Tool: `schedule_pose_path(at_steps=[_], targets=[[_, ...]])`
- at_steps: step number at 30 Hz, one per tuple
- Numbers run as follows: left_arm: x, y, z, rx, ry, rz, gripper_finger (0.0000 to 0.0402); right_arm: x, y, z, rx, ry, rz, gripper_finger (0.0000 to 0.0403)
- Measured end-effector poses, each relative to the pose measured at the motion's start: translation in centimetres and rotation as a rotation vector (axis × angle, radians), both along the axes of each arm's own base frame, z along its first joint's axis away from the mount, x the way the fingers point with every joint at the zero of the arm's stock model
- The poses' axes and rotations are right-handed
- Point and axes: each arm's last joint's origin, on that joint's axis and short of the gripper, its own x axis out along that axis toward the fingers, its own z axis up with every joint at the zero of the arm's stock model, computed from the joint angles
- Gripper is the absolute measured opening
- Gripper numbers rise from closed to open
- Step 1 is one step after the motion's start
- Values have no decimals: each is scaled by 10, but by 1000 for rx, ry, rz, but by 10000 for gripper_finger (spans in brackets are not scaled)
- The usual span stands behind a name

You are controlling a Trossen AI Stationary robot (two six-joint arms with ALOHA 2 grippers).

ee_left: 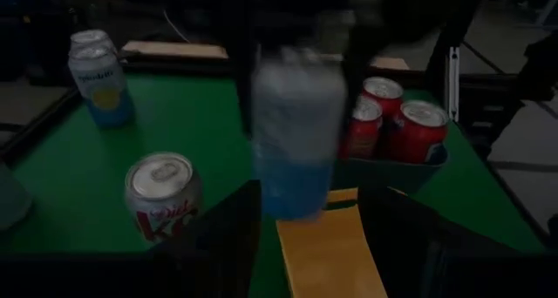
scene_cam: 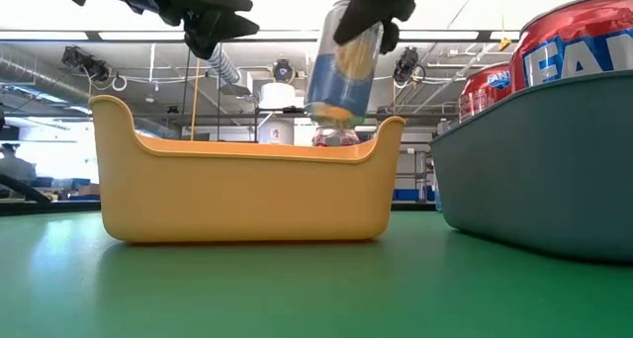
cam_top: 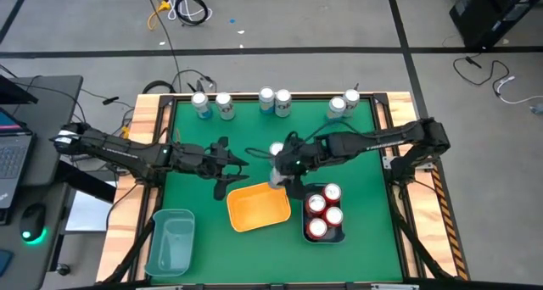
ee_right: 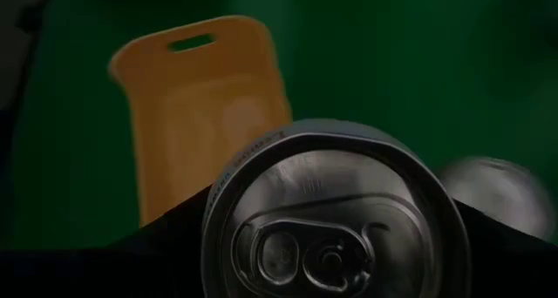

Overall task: Sort soda cans
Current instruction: Put the blue soda can into the yellow bin

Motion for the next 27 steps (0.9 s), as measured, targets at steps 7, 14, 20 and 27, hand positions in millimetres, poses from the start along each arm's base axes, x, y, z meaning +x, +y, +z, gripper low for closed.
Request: schedule_pose_path(at_steps=[7,14,20,27], targets=[[0,3,-1,8,4,27,197,21,9,-29,14,38,42,287],[1,4,-2,3,19,12,197,36,15,-65,35,119,69,287],[2,4,-5,8,38,11,197,40,16,-74,26,130,64,287],[3,3,-6,9,41,10,197,42,14,-76,7,121,57,287]])
